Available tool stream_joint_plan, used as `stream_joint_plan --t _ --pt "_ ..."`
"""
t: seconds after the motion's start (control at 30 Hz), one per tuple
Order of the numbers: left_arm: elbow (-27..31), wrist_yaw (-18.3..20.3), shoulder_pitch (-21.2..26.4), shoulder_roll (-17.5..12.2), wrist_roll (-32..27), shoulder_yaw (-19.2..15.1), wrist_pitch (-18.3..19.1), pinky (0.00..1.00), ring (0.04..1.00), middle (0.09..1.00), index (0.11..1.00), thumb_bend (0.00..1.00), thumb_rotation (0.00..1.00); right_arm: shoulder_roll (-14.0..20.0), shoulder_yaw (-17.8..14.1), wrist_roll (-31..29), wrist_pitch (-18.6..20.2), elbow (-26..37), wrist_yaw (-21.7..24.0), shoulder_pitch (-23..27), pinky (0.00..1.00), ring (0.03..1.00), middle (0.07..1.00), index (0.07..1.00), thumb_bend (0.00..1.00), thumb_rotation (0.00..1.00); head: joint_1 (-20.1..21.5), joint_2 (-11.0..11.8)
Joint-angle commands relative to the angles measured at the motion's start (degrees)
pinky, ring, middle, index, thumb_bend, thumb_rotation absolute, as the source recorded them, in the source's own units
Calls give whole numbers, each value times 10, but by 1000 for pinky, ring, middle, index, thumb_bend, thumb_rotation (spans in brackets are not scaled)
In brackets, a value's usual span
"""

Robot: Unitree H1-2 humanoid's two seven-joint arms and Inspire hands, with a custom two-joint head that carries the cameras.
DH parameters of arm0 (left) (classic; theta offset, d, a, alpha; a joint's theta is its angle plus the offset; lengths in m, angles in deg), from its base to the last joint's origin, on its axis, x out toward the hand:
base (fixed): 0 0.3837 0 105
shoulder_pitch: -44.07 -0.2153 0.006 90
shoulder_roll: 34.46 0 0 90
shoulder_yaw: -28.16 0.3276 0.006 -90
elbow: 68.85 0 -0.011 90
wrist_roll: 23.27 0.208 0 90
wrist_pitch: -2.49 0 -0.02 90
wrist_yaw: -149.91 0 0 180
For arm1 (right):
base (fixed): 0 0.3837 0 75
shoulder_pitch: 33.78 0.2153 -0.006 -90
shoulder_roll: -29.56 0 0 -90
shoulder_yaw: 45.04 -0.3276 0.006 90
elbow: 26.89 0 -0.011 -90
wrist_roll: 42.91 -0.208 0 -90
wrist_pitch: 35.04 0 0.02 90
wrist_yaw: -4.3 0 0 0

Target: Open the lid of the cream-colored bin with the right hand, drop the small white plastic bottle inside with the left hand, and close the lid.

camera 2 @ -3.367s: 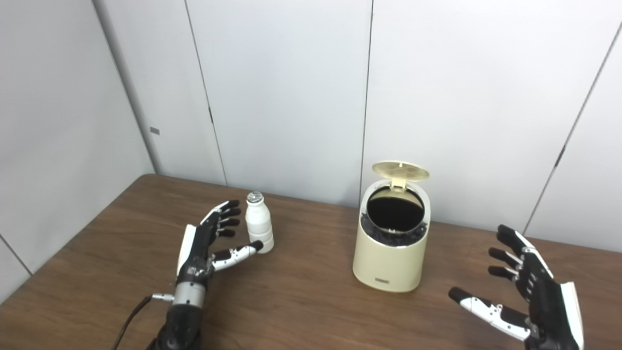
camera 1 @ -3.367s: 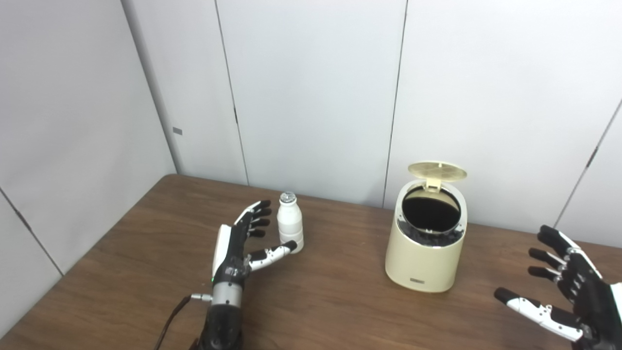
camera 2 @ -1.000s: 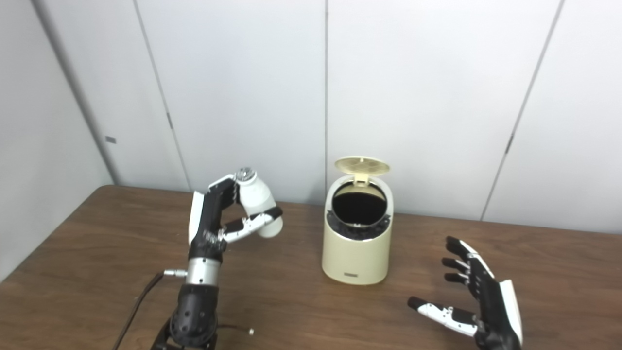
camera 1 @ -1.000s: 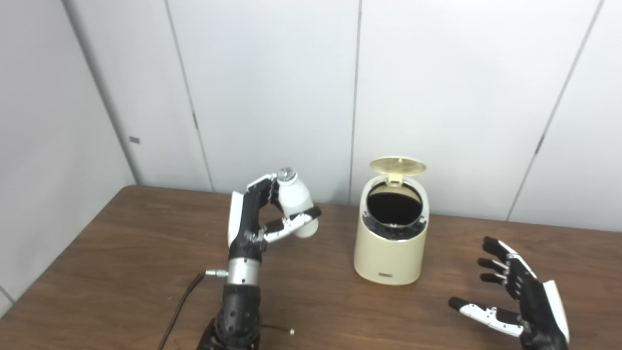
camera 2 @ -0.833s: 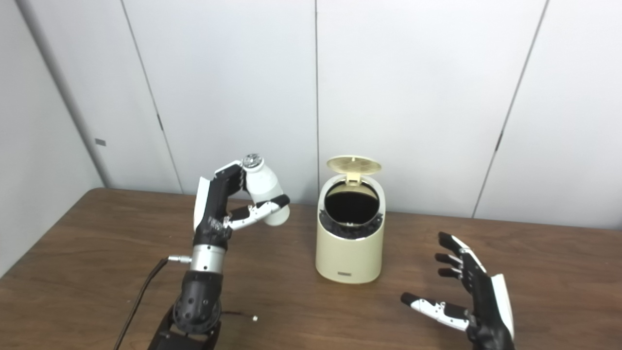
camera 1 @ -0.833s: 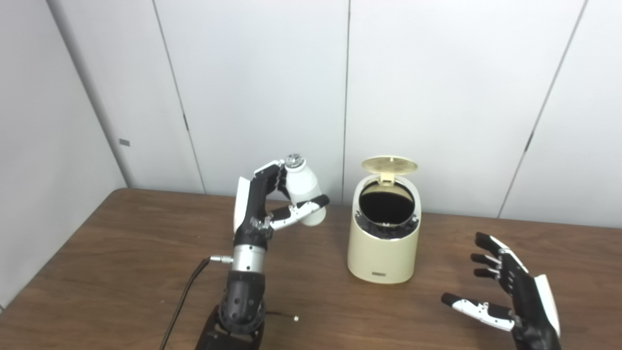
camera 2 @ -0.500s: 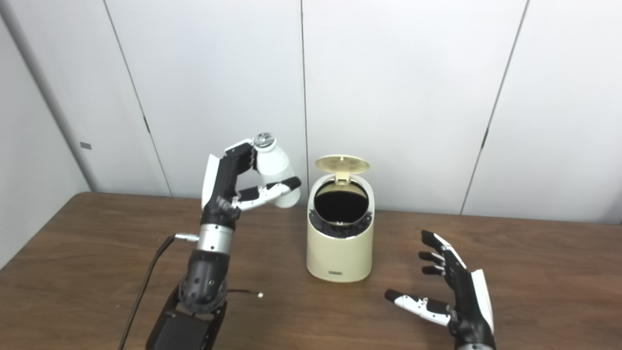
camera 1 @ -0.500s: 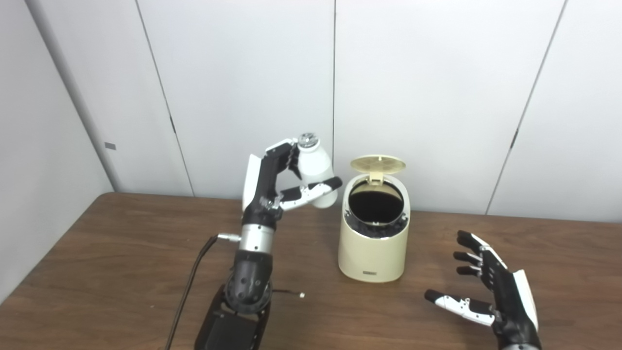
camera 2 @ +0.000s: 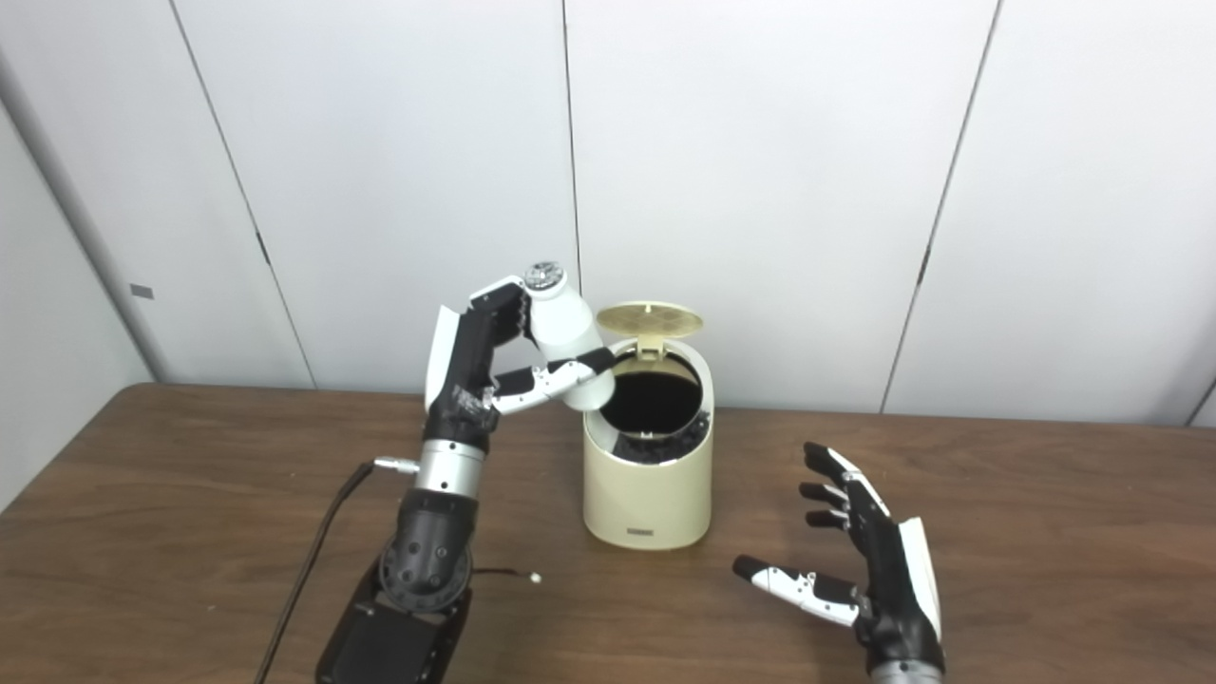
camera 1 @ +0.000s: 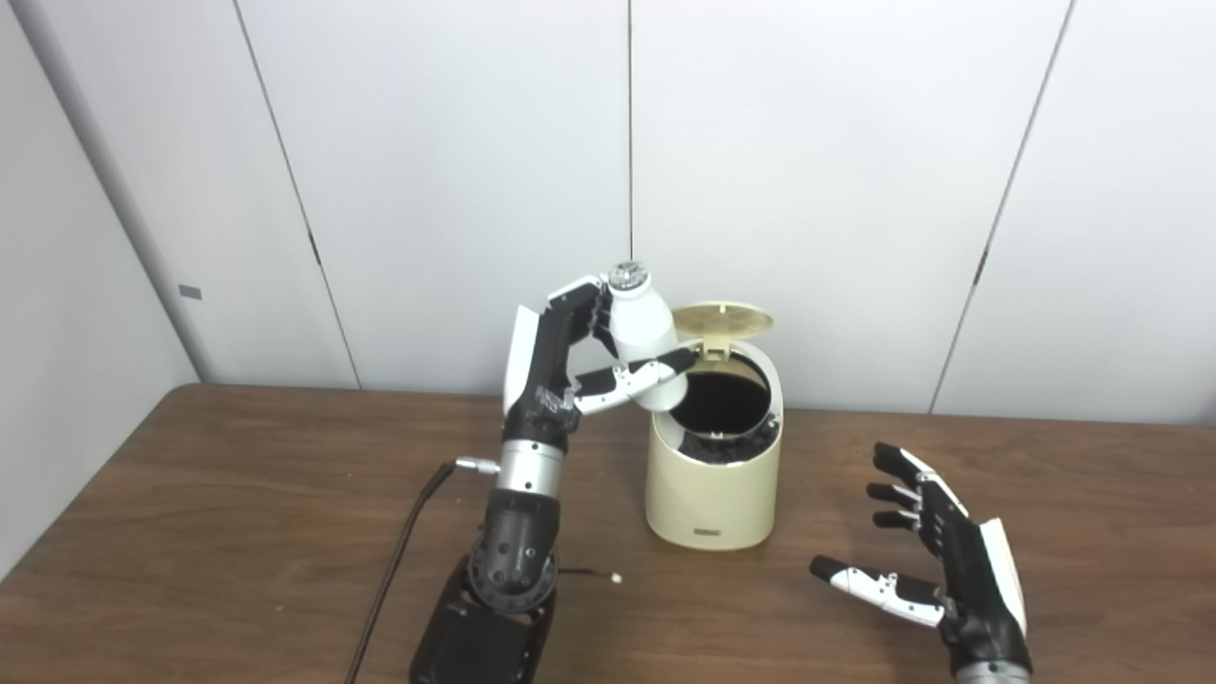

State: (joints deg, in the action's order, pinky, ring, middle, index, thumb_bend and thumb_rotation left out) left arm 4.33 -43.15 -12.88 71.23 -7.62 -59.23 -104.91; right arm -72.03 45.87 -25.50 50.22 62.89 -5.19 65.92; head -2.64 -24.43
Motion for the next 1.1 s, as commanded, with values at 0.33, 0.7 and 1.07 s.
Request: stream_joint_plan --t 0.33,0.7,1.07 --pt "-41 -20 49 17 19 13 -56 350 418 472 520 504 0 -6 5 5 -40 10 -16 17 648 755 835 817 755 146 10 -1" --pt "-93 -39 65 16 16 20 -94 352 416 471 521 503 0 -10 11 11 -47 8 -22 17 636 750 830 816 760 180 17 -1" --pt "-126 -93 80 4 4 65 -95 357 418 478 505 504 0 -16 17 20 -43 15 -25 15 634 752 830 817 772 222 24 -1"
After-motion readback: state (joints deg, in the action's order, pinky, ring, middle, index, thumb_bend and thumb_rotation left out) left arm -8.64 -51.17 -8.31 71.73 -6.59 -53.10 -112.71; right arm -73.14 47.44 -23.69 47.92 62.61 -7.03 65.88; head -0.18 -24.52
